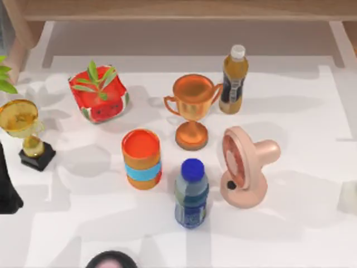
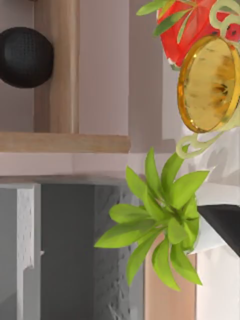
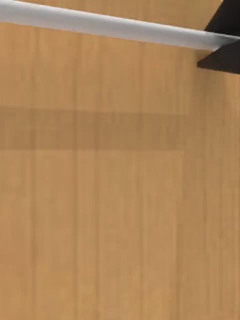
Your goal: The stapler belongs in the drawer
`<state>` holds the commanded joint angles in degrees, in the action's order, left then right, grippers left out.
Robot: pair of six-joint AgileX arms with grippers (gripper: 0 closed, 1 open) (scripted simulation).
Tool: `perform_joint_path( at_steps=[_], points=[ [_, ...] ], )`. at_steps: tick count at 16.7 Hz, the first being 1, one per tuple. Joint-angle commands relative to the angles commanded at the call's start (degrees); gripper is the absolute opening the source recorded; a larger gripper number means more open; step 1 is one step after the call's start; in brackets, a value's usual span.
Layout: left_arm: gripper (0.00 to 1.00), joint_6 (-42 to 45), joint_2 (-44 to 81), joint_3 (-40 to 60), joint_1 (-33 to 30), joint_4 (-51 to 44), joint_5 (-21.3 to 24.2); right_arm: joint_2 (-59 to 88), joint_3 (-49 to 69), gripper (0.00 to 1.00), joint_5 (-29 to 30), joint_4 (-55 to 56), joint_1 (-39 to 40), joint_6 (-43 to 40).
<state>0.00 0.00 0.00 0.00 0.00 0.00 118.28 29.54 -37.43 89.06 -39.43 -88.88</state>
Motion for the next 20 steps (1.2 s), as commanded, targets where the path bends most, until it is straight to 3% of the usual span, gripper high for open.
perform_joint_path(
  at_steps=[8,14,20],
  points=[
    [1.0,0.0,0.0,0.0,0.0,0.0,0.0,4.4,11.9,0.0,6.4,-7.5,6.2,0.0],
    [1.0,0.0,0.0,0.0,0.0,0.0,0.0,5.1,13.2,0.0,7.0,-8.6,6.7,0.0],
    [1.0,0.0,0.0,0.0,0.0,0.0,0.0,9.8,25.0,0.0,11.0,-15.1,10.5,0.0]
  ],
)
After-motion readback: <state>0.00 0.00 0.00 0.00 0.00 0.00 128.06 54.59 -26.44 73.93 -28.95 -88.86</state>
